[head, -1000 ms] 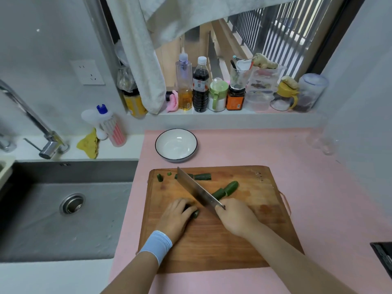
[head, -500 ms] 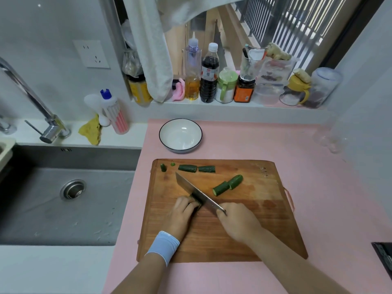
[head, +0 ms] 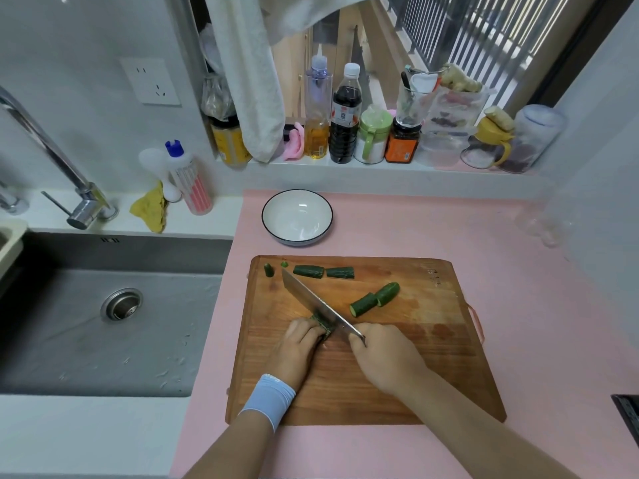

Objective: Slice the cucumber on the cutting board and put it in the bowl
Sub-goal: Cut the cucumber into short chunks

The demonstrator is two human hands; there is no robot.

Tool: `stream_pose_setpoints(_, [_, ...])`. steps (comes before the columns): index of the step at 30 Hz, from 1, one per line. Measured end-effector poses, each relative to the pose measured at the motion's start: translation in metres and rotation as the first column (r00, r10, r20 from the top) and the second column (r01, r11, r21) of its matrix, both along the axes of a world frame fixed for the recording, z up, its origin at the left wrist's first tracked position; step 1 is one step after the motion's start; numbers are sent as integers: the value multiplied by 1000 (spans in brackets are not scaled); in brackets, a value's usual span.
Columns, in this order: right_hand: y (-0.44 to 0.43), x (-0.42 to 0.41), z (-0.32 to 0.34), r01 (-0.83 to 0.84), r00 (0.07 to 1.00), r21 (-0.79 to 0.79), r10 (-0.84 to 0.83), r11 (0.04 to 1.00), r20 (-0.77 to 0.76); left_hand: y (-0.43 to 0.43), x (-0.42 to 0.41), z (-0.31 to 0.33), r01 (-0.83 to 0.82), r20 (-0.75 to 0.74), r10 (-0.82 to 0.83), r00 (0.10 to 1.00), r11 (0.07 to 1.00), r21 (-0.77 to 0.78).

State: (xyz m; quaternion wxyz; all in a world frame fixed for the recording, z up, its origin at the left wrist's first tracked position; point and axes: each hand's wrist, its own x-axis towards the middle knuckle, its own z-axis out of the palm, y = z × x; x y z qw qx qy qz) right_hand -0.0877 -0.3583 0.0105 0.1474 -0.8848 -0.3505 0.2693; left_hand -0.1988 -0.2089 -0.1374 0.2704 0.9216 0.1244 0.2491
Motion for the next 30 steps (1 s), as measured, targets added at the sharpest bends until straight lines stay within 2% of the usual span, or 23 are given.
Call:
stream_pose_setpoints(17, [3,-3,16,-35,999,-99,37,994,15,0,0,1,-6,-3,6,1000,1000,0])
stream_pose_setpoints(30, [10,7,24,-67,998,-259,61,963,-31,1,2,0,-26,19,26,999,1000,0])
